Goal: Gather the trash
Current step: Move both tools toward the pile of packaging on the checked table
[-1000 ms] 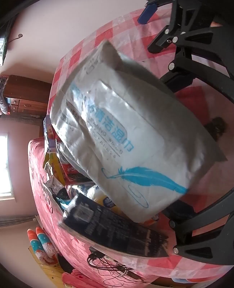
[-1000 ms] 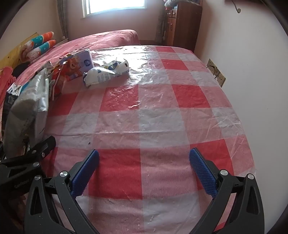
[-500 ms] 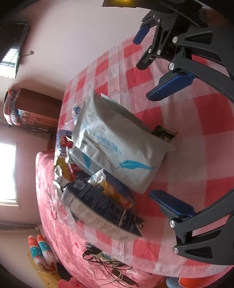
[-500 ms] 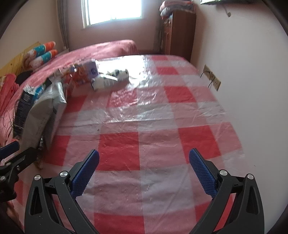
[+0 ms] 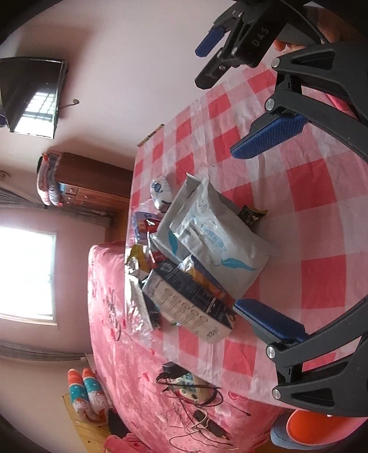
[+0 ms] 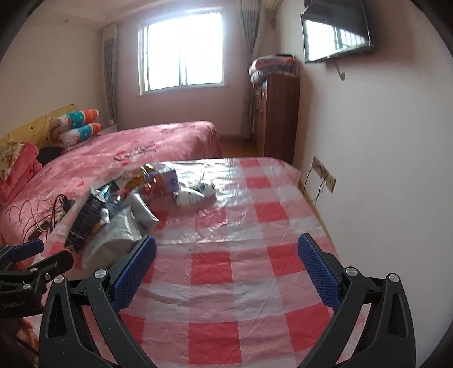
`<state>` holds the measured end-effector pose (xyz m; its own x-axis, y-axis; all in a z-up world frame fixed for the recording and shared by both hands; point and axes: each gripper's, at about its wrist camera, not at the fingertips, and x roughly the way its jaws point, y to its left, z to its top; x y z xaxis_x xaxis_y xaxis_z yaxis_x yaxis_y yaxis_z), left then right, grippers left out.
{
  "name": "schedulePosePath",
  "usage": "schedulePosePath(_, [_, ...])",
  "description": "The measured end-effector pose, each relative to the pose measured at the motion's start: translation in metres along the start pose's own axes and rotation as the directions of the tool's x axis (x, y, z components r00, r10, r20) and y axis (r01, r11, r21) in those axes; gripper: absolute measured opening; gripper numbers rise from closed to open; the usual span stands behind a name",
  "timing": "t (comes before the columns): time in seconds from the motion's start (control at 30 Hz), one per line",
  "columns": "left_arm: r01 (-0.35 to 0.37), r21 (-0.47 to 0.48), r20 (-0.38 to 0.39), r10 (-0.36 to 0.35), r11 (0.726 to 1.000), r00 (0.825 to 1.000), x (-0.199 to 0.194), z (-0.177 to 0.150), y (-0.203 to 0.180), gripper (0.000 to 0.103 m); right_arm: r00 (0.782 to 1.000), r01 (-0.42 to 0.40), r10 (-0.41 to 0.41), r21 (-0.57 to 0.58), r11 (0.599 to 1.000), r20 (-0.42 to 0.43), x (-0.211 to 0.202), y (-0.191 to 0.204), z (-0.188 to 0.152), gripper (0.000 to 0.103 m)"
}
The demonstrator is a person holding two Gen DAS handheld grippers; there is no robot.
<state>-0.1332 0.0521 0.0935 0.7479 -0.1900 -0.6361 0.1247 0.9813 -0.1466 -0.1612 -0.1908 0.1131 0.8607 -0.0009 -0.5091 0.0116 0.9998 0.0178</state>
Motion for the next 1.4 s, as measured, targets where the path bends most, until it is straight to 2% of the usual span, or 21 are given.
schedulePosePath(0.67, [-0.018, -0.008, 0.117, 0.019, 1.0, 0.993, -0.055, -0.004, 0.009, 0.099, 0.995, -0.02, 0.019, 0.003, 1.0, 0.097, -0.058, 0.002, 0.0, 0.099])
schedulePosePath(1.1, [-0.011, -0.031, 0.139, 0.015, 0.999, 0.99, -0.068, -0.01, 0.015, 0.099, 0.992, 0.001, -0.003, 0.018, 1.0, 0.125, -0.075, 0.0, -0.002, 0.099])
schedulePosePath(1.4, [0.011, -0.036, 0.211, -0.004, 0.999, 0.977, -0.078, -0.014, 0.026, 0.099, 0.994, 0.024, -0.021, -0.024, 0.999, 0.11, -0.071, 0.008, -0.008, 0.099])
